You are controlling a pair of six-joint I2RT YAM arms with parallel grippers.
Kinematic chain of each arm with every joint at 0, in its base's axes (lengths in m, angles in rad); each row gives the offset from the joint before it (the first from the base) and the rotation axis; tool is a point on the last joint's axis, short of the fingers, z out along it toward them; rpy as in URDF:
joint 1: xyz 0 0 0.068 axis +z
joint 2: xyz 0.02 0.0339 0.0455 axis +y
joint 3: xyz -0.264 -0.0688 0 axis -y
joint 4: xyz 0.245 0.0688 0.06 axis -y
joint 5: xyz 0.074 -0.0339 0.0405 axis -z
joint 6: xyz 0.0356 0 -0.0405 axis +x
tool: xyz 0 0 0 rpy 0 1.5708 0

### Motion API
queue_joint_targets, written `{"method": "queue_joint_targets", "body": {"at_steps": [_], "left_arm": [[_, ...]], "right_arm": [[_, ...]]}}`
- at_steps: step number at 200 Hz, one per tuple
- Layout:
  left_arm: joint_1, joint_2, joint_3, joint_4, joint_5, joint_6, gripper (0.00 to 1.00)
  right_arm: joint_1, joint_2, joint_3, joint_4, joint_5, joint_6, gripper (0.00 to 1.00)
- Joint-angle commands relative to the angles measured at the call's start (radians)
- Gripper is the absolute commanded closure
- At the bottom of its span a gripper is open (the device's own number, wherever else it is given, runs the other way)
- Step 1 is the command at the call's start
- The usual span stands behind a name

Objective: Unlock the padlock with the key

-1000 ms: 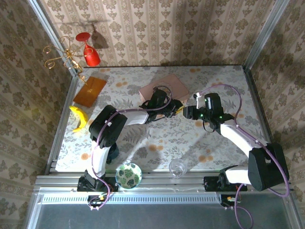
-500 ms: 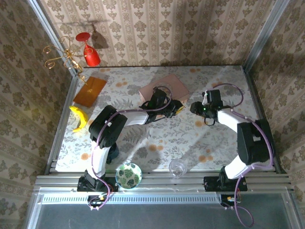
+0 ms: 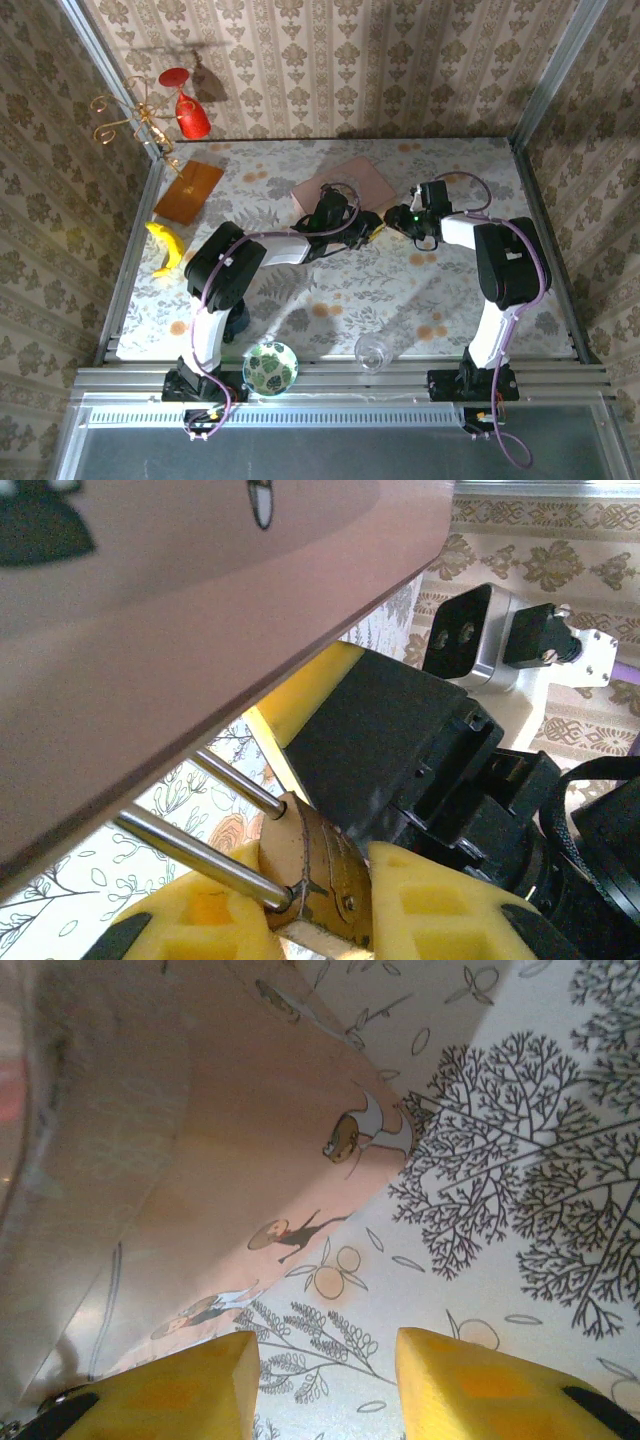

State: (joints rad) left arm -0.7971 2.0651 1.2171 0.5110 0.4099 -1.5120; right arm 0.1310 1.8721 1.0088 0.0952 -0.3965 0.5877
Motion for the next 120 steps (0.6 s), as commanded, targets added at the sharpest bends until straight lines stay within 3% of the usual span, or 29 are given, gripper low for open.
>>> {"method": "queue_joint_targets", "body": {"at_steps": [1, 35, 120], "left_arm": [[-0.014, 0.036, -0.053, -0.105, 0.035, -0.188, 0.75], [-0.016, 0.047, -0.06, -0.067, 0.033, -0.207, 0.59], [-0.014, 0.054, -0.097, -0.033, 0.006, -0.265, 0.5]], "right_arm": [[0.022, -0.018, -0.011, 0.041, -0.035, 0.018, 0.59], [0.033, -0.042, -0.04, 0.048, -0.025, 0.018, 0.59], [0.039, -0.077, -0.07, 0.041, 0.003, 0.006, 0.59]]}}
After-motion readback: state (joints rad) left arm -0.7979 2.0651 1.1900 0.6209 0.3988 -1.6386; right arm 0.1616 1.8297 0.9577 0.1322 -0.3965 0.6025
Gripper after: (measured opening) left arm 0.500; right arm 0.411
